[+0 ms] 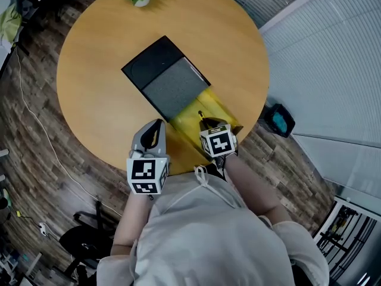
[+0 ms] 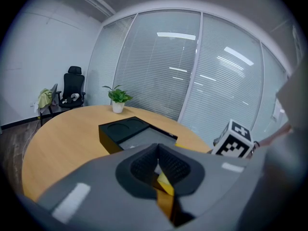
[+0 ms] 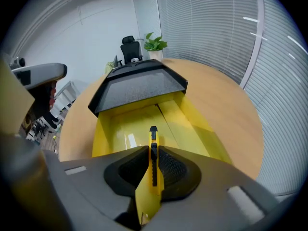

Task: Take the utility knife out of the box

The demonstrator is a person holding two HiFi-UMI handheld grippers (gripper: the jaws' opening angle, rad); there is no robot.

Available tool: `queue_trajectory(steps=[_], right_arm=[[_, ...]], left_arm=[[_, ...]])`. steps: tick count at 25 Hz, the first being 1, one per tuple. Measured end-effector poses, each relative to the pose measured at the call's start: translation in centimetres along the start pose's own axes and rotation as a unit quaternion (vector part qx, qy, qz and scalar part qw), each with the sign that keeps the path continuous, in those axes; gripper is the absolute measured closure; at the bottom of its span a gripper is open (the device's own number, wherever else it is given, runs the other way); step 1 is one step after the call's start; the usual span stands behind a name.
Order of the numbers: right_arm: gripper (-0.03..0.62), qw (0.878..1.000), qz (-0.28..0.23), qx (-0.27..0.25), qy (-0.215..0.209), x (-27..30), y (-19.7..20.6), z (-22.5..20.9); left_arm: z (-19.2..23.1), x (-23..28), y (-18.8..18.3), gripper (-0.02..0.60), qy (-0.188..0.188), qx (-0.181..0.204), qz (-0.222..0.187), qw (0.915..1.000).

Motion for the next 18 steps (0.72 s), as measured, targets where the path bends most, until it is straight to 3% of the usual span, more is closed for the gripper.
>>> queue_trajectory(steps=[9, 18], right_arm=[[0.530, 0.989, -0.145, 0.027, -0.005, -7.0, -4.9, -0.5], [0.530, 0.956, -0.292, 0.021, -0.008, -15.5, -9.3, -0.2]], left_arm=[[-1.2, 0.5, -3.2, 0.575, 0.023, 0.026, -0.034, 0.9988], [-2.8, 0.0, -9.0, 0.575, 0.043, 0.061, -0.104, 0.9918]])
Point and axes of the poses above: the fingertips, and each gripper's own axes: x forward along the fingers, z to its left, y out of its underside, the point moved 10 cm from there along -x, backward along the fingers, and after that the axes turned 10 degrees about -z, right-handed, at the moved point
